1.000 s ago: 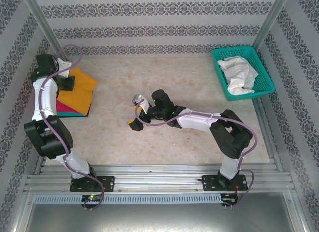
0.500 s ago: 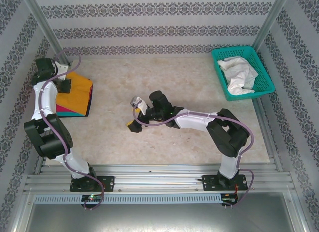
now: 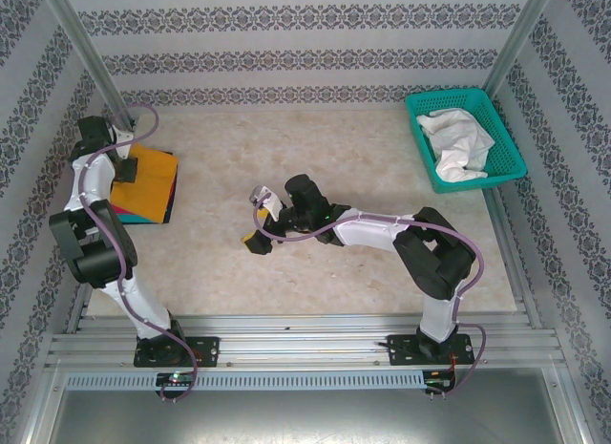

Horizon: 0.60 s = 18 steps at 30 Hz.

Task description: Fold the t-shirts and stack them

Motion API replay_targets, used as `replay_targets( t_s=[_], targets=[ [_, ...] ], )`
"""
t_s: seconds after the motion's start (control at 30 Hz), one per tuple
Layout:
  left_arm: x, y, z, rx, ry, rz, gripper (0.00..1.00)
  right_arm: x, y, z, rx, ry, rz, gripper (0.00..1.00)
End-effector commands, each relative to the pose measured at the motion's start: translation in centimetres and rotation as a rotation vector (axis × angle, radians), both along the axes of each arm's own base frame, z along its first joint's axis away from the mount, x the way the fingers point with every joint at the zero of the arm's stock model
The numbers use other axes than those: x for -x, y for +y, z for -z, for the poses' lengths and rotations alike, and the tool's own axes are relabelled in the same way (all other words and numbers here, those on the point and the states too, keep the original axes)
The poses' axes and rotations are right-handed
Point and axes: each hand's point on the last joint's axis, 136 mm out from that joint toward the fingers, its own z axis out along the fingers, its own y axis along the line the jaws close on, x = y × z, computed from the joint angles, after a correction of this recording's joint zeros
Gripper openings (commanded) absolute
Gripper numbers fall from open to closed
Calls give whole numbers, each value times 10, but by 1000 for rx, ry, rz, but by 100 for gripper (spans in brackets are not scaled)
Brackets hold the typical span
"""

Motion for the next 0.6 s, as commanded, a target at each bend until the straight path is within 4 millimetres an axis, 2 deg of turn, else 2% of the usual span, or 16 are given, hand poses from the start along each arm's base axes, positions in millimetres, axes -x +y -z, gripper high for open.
replay_targets(
  t_s=[0.0, 0.07, 0.2, 0.23, 0.3, 0.37, 0.4, 0.57],
  targets=[
    [-6, 22, -2, -60, 9, -28, 0, 5, 9, -8, -20, -7, -37, 98],
    [-4, 27, 5, -77, 29, -41, 1, 5, 9, -8, -18, -4, -37, 98],
    [-4, 32, 11, -73, 41, -72, 26, 6, 9, -9, -17, -3, -36, 98],
    [-5, 33, 12, -63, 34, -82, 35, 5, 8, -9, -17, -3, -34, 98],
    [-7, 29, 10, -33, 14, -95, 61, 5, 8, -10, -18, -3, -33, 98],
    [-9, 27, 4, -3, -18, -130, 93, 4, 9, -10, -18, -2, -29, 98],
    [-9, 27, 1, 7, -32, -148, 100, 4, 9, -10, -18, -1, -29, 98],
    [-7, 24, -32, 33, -155, -218, 100, 5, 8, -9, -15, 4, -24, 98]
  ],
)
